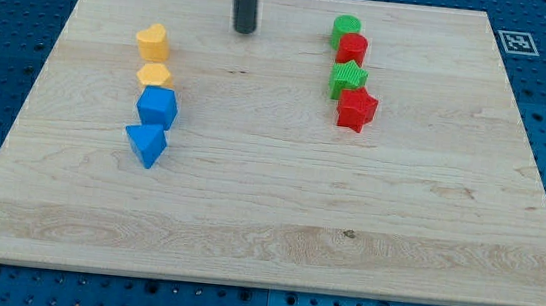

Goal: Push the yellow heart to the center left

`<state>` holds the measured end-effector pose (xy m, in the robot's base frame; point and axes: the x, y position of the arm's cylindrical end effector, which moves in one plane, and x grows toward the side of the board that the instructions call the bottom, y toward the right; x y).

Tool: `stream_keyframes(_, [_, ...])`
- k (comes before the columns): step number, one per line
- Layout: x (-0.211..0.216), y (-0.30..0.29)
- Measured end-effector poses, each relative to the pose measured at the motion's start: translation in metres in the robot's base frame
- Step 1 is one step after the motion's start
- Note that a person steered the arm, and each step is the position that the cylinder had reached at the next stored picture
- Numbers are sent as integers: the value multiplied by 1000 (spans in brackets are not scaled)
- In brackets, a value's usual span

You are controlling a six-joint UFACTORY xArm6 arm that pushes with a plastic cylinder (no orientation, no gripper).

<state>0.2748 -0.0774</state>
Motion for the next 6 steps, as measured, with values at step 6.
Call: stream_keyframes(6, [59, -131])
